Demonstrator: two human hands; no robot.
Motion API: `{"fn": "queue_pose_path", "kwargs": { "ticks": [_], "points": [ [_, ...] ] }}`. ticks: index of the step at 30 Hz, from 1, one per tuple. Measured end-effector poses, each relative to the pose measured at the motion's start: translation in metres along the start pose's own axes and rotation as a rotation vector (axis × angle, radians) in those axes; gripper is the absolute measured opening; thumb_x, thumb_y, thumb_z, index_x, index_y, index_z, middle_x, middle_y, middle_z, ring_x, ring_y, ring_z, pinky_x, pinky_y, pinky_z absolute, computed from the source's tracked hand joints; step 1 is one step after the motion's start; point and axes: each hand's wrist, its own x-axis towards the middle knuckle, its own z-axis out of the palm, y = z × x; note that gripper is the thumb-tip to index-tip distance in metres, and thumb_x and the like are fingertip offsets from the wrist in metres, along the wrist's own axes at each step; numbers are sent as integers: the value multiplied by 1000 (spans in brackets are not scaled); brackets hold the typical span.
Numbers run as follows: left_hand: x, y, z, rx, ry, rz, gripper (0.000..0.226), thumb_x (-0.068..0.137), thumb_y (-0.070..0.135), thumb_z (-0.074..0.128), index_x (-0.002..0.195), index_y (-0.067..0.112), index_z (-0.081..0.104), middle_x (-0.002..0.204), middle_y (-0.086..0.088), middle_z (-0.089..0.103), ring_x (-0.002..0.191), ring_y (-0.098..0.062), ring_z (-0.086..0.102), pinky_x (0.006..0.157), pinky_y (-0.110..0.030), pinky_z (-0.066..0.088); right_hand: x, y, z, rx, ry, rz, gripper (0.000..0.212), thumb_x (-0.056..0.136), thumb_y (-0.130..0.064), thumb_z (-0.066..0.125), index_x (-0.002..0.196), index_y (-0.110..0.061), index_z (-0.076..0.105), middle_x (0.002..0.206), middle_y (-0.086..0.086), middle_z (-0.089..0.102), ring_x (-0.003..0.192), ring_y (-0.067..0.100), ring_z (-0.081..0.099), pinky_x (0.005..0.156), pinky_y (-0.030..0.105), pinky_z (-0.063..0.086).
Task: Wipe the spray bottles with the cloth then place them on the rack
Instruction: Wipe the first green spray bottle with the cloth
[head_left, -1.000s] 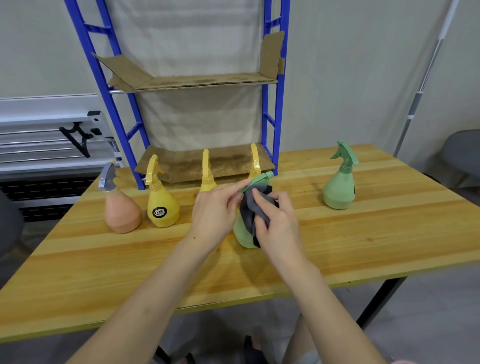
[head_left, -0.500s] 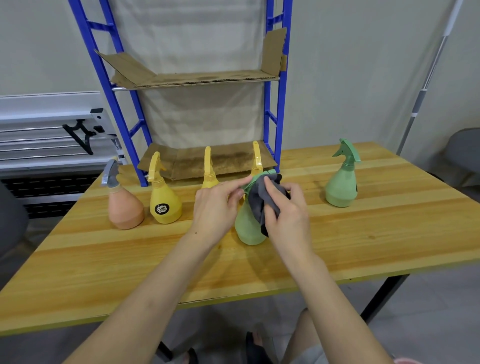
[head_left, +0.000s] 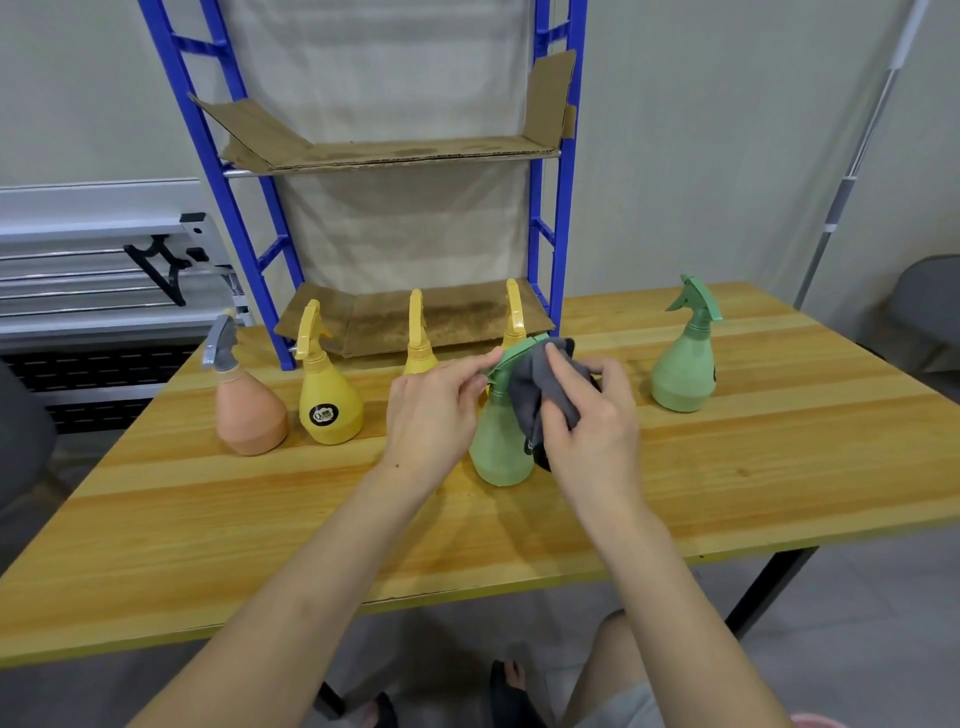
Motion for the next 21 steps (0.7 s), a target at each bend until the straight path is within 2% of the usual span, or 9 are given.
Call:
{"fn": "queue_pose_path", "kwargs": {
  "ticks": [4, 7, 9, 13, 16, 21],
  "points": [
    [1, -4, 4, -15, -5, 14, 37, 99, 19, 63, 130, 40, 67, 108, 7, 78, 91, -19, 71, 85, -45, 55, 1, 6, 16, -6, -101, 41, 50, 94, -6, 61, 141, -22, 60, 113, -2, 45, 104, 16, 51, 90, 25, 48],
    [1, -4, 5, 17, -17, 16, 38, 100, 21, 61, 131, 42, 65, 116, 10, 75, 101, -17, 71, 91, -48, 53, -9, 13, 22, -1, -148, 112, 48, 94, -4, 59, 139, -20, 62, 111, -1, 45, 101, 16, 51, 88, 35, 53],
    [0, -3, 5, 33, -10, 14, 37, 100, 23, 62, 131, 43, 65, 116, 12, 75, 97, -17, 71, 90, -48, 52, -17, 14, 20, -1, -134, 133, 47, 93, -4, 60, 137, -21, 64, 112, -1, 46, 100, 14, 51, 90, 36, 53],
    [0, -2, 4, 36, -12, 11, 37, 100, 25, 62, 132, 44, 64, 117, 12, 75, 100, -15, 71, 90, -48, 53, -21, 4, 15, 54, -41, 36, 48, 93, -4, 63, 137, -20, 64, 117, 0, 49, 103, 15, 53, 90, 25, 49],
    [0, -4, 5, 28, -17, 21, 37, 101, 23, 60, 133, 42, 64, 119, 12, 74, 106, -16, 70, 91, -48, 53, -17, 1, 23, 26, -99, -29, 50, 90, -1, 63, 137, -18, 64, 119, 4, 49, 108, 22, 55, 93, 33, 51],
    [-2, -5, 7, -37, -12, 5, 37, 100, 19, 61, 131, 40, 66, 115, 12, 74, 105, -15, 70, 91, -50, 52, -32, 21, 22, -33, -186, 31, 48, 90, -1, 61, 134, -17, 66, 110, 3, 49, 101, 22, 55, 87, 41, 54]
  ]
}}
